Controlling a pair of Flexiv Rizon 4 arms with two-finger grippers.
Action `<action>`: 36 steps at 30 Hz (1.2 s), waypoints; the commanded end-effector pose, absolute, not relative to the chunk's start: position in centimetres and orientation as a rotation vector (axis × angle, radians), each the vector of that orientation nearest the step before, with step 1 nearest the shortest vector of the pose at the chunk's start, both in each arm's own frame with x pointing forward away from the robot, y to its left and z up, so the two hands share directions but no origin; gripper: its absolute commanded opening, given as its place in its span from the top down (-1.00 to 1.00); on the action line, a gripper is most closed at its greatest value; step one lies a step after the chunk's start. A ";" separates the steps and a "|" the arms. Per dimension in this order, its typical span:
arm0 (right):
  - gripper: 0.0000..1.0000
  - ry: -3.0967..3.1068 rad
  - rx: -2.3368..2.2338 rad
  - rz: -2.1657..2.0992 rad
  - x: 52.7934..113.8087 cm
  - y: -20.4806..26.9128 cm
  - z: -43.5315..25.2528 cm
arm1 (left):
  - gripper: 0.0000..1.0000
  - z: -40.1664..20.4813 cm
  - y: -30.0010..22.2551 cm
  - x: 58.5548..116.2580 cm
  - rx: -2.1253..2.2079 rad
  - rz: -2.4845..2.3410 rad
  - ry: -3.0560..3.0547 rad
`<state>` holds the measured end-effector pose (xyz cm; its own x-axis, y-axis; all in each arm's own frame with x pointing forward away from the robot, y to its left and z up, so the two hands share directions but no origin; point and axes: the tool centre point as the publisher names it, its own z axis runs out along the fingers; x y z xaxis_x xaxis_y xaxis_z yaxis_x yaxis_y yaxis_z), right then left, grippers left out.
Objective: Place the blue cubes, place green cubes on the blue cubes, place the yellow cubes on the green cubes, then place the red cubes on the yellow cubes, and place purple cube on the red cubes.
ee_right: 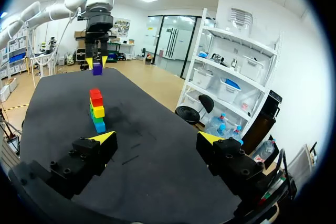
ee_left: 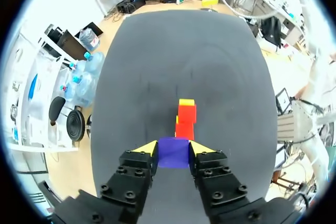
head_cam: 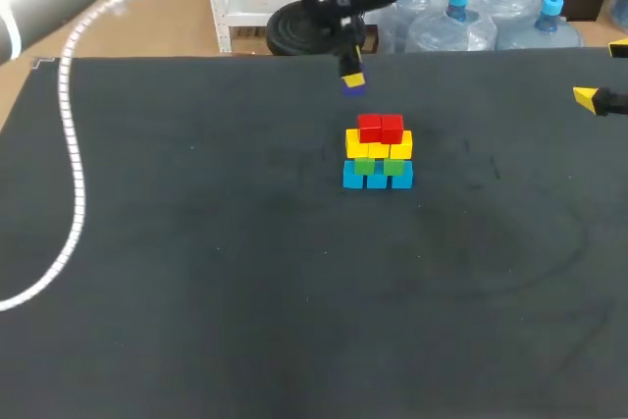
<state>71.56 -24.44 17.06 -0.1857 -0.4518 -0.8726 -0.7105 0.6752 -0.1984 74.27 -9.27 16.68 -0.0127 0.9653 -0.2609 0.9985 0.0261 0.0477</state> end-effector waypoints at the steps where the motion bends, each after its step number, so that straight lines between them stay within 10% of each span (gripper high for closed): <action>1: -1.00 1.827 -0.920 0.305 71.5 -24.4 17.0 | 1.00 16.2 -10.6 74.3 2.028 -0.225 2.069; 36: -1.00 1.827 -0.920 0.305 71.5 -24.4 17.0 | 1.00 13.1 -12.3 71.7 2.083 -0.301 2.071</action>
